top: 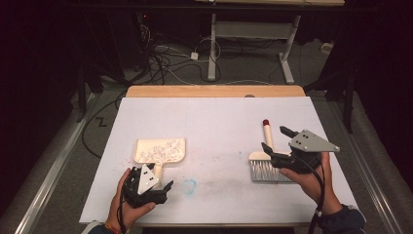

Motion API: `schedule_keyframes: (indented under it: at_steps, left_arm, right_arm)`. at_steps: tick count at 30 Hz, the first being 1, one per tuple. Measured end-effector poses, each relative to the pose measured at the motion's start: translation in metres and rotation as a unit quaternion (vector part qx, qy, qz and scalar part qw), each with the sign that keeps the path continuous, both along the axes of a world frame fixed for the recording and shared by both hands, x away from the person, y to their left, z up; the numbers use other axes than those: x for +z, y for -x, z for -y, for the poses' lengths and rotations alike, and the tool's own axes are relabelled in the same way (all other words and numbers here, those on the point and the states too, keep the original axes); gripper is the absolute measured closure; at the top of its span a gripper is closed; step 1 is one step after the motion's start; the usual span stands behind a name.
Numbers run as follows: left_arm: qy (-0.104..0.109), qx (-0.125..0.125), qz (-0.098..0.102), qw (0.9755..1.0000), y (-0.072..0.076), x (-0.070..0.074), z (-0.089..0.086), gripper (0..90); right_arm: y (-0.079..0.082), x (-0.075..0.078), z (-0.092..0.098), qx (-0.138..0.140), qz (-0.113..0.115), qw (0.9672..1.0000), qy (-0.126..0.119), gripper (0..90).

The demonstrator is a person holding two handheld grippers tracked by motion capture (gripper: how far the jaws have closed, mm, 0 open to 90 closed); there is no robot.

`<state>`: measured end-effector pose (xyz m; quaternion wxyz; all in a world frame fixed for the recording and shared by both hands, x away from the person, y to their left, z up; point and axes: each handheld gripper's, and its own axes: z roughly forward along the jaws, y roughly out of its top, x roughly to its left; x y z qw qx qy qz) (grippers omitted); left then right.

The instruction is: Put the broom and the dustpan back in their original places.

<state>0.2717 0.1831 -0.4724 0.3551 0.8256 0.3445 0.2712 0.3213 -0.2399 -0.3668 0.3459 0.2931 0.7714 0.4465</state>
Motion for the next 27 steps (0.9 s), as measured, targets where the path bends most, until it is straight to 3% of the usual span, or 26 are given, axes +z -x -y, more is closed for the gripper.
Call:
schedule_keyframes:
  at_steps: [10,15,20,27]
  left_arm:
    - [0.0,0.005,-0.001,1.0,0.001,0.0,0.0,15.7]
    - [-0.004,0.013,-0.002,0.9999,0.001,0.0,-0.001,15.7]
    - [-0.007,0.013,0.002,0.9999,0.003,0.0,0.0,15.7]
    - [-0.011,0.011,0.0,0.9999,0.004,-0.001,0.002,15.6]
  right_arm:
    - [0.015,-0.002,-0.001,0.013,-0.004,0.9997,0.019,27.6]
    - [0.02,-0.006,0.002,0.032,-0.014,0.9987,0.037,27.3]
    - [0.026,-0.012,0.008,0.025,-0.005,0.9988,0.042,27.2]
    - [0.034,-0.022,0.024,0.011,0.004,0.9995,0.028,27.2]
